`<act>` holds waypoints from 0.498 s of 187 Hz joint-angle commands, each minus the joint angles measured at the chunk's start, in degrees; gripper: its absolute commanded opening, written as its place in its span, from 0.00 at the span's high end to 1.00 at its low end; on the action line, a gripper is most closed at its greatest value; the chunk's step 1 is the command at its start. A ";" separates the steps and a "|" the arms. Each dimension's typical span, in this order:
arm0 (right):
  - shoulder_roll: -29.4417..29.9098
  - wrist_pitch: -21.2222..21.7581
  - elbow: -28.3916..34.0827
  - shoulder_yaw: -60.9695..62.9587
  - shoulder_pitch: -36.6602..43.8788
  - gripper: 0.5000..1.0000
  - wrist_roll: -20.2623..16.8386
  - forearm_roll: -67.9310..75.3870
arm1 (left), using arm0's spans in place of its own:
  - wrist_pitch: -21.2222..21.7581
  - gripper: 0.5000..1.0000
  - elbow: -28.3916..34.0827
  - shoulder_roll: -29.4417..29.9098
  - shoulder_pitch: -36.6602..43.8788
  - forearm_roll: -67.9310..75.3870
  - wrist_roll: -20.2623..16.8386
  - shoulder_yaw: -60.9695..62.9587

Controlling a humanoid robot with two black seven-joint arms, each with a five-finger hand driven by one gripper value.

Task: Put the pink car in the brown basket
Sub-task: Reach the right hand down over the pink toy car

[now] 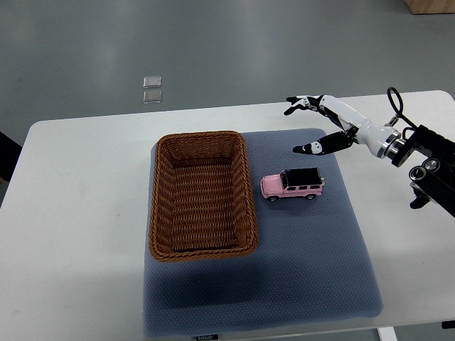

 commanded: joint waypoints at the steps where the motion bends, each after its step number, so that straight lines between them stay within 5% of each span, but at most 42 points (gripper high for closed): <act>1: -0.89 0.03 0.21 -2.25 -0.06 0.15 2.90 -5.49 | 0.03 0.00 -0.10 0.00 0.00 0.00 0.00 0.00; 93: -2.56 1.26 -0.84 -7.61 0.82 0.15 3.43 -16.65 | 0.03 0.00 -0.27 0.00 0.00 0.00 0.00 0.09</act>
